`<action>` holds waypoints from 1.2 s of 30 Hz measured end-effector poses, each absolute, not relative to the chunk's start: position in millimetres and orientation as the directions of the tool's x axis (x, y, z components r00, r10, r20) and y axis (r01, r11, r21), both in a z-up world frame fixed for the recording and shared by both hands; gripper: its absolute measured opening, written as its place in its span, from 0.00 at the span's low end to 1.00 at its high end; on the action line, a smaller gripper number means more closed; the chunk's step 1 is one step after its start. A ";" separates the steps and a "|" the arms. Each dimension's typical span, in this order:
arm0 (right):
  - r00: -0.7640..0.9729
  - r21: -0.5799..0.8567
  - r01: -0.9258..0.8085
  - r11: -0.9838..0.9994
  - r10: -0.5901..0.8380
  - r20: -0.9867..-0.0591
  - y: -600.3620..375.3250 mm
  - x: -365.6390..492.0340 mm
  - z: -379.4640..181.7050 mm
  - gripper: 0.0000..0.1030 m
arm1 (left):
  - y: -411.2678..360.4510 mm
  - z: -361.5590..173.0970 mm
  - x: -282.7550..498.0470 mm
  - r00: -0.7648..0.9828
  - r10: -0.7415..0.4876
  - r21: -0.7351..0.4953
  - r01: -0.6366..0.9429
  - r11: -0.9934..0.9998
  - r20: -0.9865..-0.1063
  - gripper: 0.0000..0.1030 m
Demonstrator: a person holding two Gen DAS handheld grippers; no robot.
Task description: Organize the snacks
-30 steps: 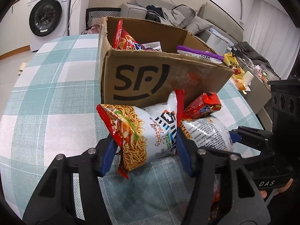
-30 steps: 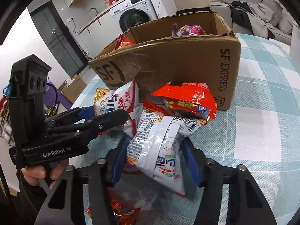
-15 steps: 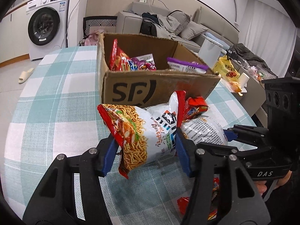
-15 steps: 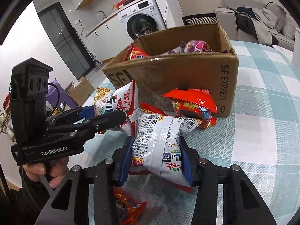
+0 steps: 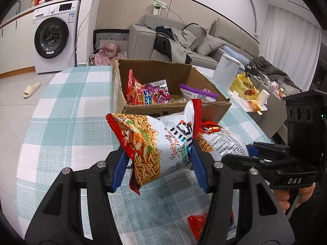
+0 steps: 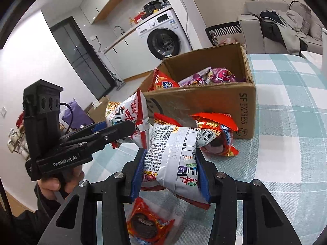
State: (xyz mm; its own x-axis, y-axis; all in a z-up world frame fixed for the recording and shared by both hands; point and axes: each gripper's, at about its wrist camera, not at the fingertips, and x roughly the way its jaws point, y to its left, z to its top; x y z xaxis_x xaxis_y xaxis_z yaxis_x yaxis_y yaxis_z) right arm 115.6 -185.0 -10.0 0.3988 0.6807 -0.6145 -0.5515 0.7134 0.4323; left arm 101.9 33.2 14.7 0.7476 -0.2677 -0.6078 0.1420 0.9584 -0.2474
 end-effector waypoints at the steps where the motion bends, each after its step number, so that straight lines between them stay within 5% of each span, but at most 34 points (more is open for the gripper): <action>1: 0.399 0.434 -0.553 0.711 0.684 -0.611 -181.5 116.7 -7.9 0.45 | 33.8 16.7 100.6 0.750 -0.266 -0.247 0.142 0.959 -0.605 0.52; 36: 0.547 0.443 -0.533 0.721 0.693 -0.470 -211.7 137.1 44.6 0.45 | 29.0 61.5 88.2 0.817 -0.222 -0.206 0.129 0.970 -0.533 0.52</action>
State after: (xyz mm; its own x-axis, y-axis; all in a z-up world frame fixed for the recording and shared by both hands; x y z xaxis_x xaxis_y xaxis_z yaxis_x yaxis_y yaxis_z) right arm 137.1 -211.7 44.6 0.5468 0.6926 -0.4703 -0.5326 0.7212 0.4429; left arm 88.2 29.0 61.5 0.8167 -0.2220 -0.5327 0.1294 0.9700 -0.2058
